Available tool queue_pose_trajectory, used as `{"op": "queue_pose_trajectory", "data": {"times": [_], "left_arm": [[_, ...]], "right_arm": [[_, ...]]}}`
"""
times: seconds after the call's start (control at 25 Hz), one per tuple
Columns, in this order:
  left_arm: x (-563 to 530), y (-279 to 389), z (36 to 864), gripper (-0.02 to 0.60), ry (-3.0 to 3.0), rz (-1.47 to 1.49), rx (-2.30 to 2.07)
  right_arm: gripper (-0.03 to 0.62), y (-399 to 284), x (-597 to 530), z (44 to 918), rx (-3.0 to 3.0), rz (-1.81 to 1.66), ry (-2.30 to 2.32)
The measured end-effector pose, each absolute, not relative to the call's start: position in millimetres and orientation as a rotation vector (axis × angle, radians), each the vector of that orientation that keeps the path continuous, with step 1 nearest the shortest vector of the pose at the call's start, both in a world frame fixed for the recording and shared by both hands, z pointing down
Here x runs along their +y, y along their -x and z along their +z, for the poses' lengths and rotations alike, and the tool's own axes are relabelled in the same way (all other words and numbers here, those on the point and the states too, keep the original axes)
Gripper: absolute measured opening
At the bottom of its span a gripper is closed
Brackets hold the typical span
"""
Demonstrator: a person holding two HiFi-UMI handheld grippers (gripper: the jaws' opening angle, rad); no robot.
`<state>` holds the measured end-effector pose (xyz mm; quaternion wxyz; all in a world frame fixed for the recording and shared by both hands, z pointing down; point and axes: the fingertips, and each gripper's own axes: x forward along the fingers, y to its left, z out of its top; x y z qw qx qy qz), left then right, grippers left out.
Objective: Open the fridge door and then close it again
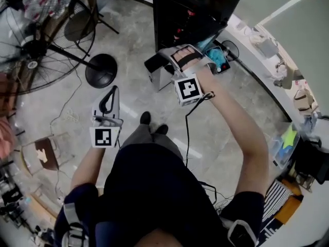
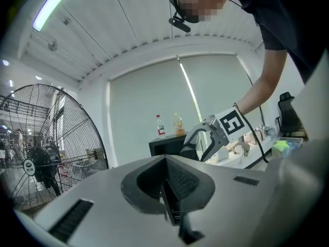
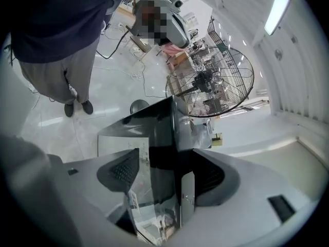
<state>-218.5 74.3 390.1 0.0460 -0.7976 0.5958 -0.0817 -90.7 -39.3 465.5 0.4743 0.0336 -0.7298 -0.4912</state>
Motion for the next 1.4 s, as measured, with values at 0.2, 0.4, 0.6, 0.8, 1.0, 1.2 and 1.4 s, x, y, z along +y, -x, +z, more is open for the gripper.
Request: {"op": "queue_pose_trajectory", "data": {"times": [0.2,0.4,0.6,0.8,1.0,1.2,1.4], "left_arm": [[77,211,386,0.023,2.434,-0.225,1.812],[68,216,382,0.023,2.446,-0.203,1.788],[48,237,380,0.022,2.482,-0.184,1.753],[16,253,376,0.023,2.547,-0.150,1.662],[-14,265,378,0.023,2.626,-0.116,1.580],[-43,274,382,0.023,2.703,-0.094,1.486],[-69,286,386,0.023,2.772,-0.089,1.390]], "right_arm": [[0.337,107,-54,462,-1.787,-1.201,-0.136],[0.336,120,-74,463,-1.776,-1.165,-0.174],[0.336,138,-96,461,-1.781,-1.122,-0.216],[0.331,155,-130,463,-1.770,-1.062,-0.280],[0.330,173,-163,464,-1.753,-1.010,-0.356],[0.330,183,-198,465,-1.731,-0.952,-0.430],[0.328,192,-231,467,-1.708,-0.902,-0.493]]}}
